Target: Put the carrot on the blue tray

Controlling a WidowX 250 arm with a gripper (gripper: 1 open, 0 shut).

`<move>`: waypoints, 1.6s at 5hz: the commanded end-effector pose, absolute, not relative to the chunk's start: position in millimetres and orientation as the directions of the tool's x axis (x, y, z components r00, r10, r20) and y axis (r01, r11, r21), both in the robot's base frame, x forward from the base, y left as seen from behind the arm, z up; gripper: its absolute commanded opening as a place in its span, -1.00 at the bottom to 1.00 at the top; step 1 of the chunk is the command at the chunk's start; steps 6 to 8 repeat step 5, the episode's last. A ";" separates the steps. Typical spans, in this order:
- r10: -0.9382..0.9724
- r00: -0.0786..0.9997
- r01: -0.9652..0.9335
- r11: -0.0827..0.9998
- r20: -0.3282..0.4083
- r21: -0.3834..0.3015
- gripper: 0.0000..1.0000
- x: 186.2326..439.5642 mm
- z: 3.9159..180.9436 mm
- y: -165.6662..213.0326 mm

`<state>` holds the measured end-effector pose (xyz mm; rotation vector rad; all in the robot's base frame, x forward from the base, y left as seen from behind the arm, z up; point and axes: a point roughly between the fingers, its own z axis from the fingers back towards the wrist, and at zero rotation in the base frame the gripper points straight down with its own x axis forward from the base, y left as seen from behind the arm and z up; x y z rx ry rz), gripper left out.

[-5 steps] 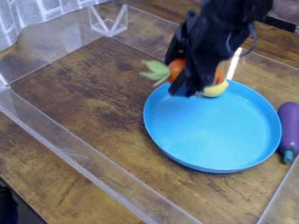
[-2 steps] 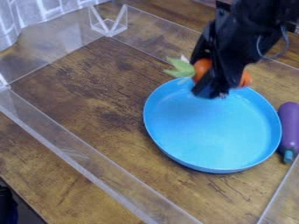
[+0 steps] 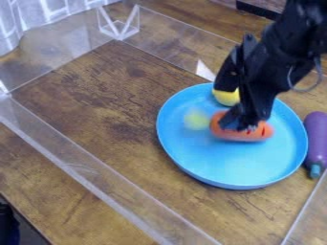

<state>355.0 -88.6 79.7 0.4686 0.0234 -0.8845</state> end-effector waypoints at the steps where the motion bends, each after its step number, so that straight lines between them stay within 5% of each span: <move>1: -0.747 0.647 0.729 0.549 -0.151 0.409 1.00 360.6 95.0 -103.2; 2: -0.744 0.651 0.729 0.557 -0.150 0.397 1.00 362.3 94.0 -110.5; 5: -0.795 0.592 0.778 0.520 -0.134 0.352 1.00 375.5 51.2 -125.2; 8: -0.795 0.592 0.778 0.520 -0.134 0.352 1.00 375.5 51.2 -125.2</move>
